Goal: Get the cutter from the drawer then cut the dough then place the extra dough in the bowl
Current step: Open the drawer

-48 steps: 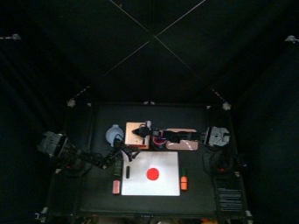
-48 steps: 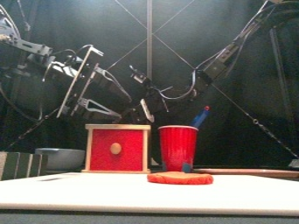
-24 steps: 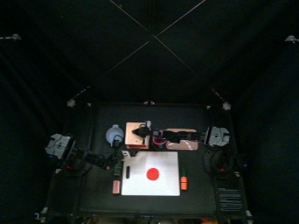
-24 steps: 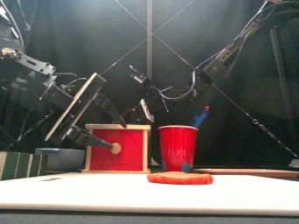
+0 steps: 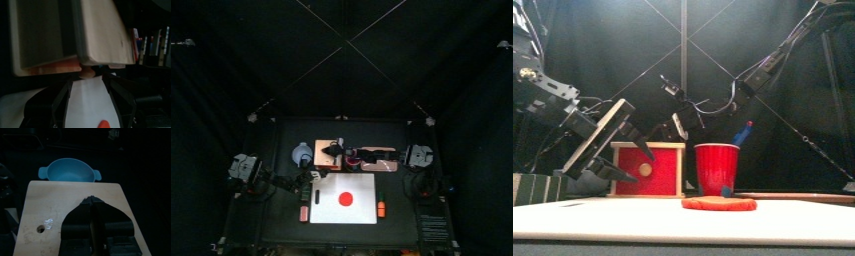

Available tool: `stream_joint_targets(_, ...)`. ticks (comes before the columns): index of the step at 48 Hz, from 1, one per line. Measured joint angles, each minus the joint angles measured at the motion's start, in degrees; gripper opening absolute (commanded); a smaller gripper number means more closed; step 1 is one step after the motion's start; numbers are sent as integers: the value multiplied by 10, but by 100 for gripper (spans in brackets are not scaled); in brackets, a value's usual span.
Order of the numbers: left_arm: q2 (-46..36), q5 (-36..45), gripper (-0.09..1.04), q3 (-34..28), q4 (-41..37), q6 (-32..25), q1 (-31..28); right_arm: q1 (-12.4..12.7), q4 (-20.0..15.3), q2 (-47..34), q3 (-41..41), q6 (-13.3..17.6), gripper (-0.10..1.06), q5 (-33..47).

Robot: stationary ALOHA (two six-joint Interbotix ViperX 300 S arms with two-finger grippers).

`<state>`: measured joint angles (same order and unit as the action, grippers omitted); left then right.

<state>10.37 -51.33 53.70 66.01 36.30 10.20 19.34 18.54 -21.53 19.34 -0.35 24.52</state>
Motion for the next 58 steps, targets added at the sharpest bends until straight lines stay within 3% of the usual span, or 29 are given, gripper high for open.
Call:
stream_joint_targets(41,25,2,85,-21,-40,-4,-37,-4,-3,-1,0,0,-3,-4)
stream_joint_targets(58,25,2,60,-21,-40,-5,-37,-5,-4,-1,0,1,-3,-6)
